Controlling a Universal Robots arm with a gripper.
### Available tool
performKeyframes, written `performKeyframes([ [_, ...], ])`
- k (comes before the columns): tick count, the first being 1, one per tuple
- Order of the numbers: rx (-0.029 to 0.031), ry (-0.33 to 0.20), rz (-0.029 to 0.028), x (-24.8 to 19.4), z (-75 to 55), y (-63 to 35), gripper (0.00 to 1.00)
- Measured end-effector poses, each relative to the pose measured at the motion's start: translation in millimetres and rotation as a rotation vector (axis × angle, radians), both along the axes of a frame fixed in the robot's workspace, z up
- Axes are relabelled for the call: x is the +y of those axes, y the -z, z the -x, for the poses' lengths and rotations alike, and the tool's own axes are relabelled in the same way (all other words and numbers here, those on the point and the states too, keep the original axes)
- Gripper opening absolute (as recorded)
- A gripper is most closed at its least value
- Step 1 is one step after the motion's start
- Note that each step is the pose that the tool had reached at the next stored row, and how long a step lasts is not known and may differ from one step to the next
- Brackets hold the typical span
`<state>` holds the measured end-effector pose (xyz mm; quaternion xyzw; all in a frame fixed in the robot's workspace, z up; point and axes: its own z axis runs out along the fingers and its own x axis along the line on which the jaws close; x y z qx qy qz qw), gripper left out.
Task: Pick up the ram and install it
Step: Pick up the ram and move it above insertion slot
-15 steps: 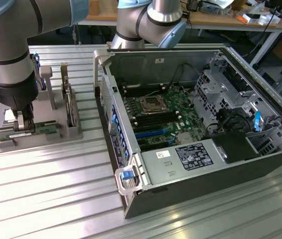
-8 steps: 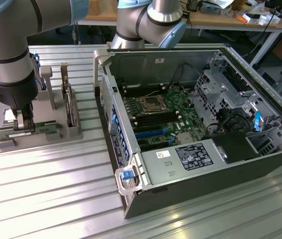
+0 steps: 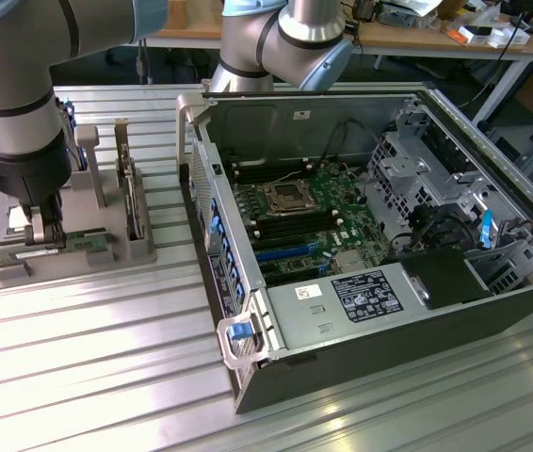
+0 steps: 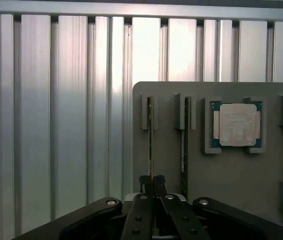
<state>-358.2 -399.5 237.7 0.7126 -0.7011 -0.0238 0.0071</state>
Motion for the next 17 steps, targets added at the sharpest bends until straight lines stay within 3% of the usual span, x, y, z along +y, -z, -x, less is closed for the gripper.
performKeyframes([
  [17,0.0,0.0,0.0,0.0,0.0,-5.8,0.12],
])
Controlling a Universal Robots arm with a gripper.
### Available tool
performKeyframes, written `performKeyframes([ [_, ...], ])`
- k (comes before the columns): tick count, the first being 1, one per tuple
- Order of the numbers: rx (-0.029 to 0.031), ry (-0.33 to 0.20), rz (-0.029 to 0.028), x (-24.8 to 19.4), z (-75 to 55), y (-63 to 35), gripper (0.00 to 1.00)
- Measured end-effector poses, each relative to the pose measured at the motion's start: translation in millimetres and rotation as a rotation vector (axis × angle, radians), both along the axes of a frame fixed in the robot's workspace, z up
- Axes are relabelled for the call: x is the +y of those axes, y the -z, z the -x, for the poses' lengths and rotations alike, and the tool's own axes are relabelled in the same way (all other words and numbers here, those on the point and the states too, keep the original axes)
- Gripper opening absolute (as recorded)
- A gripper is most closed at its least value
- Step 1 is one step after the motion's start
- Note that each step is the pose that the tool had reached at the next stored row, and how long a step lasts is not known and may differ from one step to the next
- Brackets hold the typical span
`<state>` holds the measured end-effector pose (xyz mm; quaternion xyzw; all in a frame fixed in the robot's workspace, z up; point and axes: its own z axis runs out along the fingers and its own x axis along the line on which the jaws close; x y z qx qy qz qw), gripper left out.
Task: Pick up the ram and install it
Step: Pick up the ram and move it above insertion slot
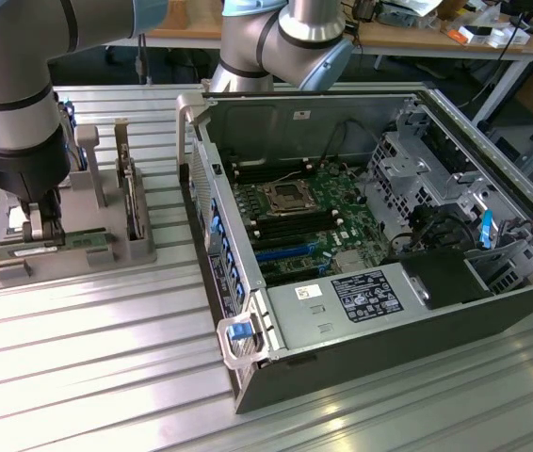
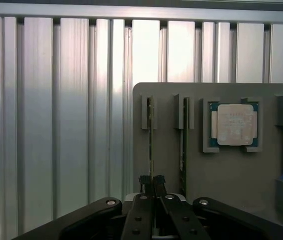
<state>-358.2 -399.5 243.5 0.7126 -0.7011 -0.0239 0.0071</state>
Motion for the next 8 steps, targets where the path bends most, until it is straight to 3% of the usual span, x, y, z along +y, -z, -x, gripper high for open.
performKeyframes([
  [8,-0.0001,0.0,0.0,0.0,0.0,-2.2,0.12],
])
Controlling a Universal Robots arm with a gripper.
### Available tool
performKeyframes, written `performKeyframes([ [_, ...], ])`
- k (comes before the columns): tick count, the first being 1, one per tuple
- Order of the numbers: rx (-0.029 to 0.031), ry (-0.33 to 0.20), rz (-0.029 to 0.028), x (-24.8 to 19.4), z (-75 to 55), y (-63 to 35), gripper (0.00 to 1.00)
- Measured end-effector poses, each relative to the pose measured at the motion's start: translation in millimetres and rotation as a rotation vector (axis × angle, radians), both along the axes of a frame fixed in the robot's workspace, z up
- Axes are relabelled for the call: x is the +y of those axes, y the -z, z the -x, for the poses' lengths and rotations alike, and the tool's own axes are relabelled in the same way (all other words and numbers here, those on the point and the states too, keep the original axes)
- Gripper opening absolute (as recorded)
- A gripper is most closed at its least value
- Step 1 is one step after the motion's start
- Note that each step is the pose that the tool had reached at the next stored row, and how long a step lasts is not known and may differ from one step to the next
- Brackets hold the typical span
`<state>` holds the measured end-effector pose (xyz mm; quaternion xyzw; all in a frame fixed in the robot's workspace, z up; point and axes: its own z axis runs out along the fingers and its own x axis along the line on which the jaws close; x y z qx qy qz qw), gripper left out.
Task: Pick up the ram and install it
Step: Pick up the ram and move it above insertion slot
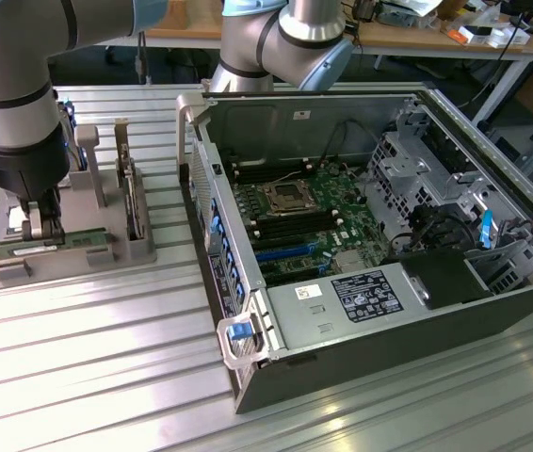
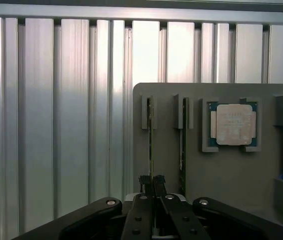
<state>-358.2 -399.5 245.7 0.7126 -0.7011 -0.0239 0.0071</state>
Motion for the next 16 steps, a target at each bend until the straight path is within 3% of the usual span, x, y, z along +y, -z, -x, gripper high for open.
performKeyframes([
  [16,0.0001,0.0,0.0001,0.0,0.0,-14.6,0.12],
])
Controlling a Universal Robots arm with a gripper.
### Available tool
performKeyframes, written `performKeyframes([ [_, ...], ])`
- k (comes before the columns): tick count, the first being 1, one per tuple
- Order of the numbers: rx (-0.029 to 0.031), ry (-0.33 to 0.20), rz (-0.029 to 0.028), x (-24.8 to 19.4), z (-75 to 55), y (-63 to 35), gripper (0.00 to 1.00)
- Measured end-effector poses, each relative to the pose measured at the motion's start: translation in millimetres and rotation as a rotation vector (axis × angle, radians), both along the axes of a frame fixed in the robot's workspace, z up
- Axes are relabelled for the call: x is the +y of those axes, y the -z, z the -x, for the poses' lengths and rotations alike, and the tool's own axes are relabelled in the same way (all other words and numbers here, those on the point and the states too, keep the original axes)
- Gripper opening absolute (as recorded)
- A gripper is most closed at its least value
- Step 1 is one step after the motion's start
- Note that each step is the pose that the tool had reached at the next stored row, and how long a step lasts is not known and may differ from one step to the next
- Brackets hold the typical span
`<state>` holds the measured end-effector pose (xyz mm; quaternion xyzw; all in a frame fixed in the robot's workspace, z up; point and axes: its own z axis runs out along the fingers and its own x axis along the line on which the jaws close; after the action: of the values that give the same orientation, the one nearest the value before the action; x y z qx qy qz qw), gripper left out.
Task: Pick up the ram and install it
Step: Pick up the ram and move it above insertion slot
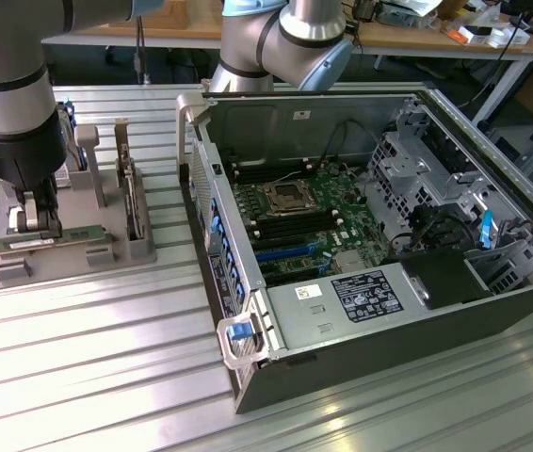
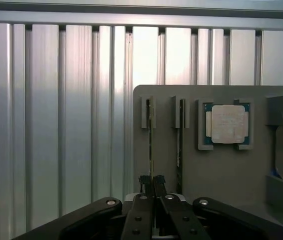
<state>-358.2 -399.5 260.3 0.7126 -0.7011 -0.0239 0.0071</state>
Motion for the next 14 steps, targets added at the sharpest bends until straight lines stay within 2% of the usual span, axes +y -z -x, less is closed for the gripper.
performKeyframes([
  [14,-0.0002,0.0,-0.0001,0.0,-0.2,-12.9,0.12],
])
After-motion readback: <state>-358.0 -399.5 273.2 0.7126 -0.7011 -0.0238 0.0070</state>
